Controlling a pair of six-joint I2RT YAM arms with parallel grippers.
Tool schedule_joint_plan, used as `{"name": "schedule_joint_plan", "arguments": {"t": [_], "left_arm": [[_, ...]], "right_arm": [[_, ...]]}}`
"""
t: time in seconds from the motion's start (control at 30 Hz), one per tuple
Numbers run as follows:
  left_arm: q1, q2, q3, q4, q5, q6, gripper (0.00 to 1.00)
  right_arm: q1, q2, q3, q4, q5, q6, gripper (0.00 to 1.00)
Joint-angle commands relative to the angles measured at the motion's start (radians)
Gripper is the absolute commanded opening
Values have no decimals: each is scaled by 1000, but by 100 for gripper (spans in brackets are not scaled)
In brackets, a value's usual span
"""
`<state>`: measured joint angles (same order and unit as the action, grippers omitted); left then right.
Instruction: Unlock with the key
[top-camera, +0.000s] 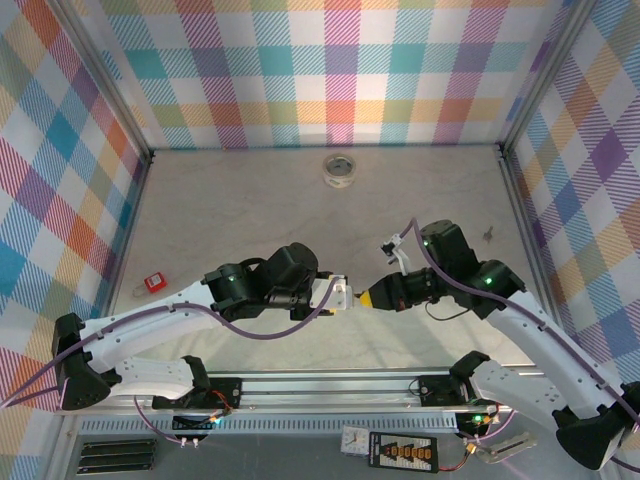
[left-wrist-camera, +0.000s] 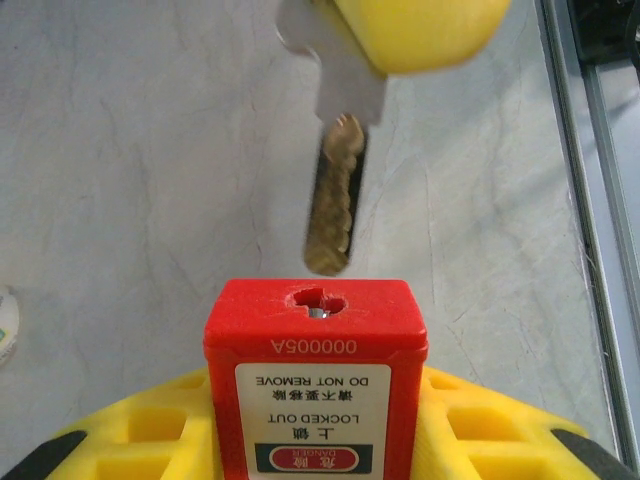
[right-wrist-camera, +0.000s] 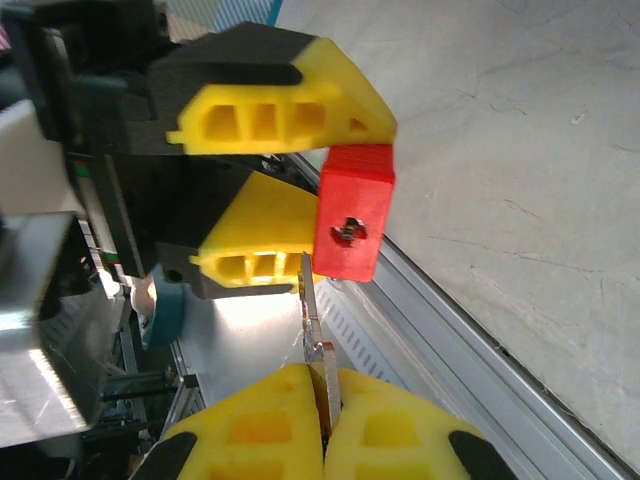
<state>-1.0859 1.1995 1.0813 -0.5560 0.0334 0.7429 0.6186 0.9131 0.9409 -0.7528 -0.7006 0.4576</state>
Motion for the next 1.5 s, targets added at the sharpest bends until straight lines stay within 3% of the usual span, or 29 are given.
{"name": "schedule_joint_plan", "arguments": {"t": [0.0, 1.2, 1.47], "left_arm": [[-14, -2, 43, -16, 6, 18, 0], [-44, 33, 77, -18, 18, 26, 0], [-108, 65, 93, -13, -70, 50, 0]], "right_arm": [[6, 0, -15, 6, -13, -31, 0], [6, 40, -64, 22, -31, -57, 0], [7, 90, -49, 33, -33, -85, 0]]}}
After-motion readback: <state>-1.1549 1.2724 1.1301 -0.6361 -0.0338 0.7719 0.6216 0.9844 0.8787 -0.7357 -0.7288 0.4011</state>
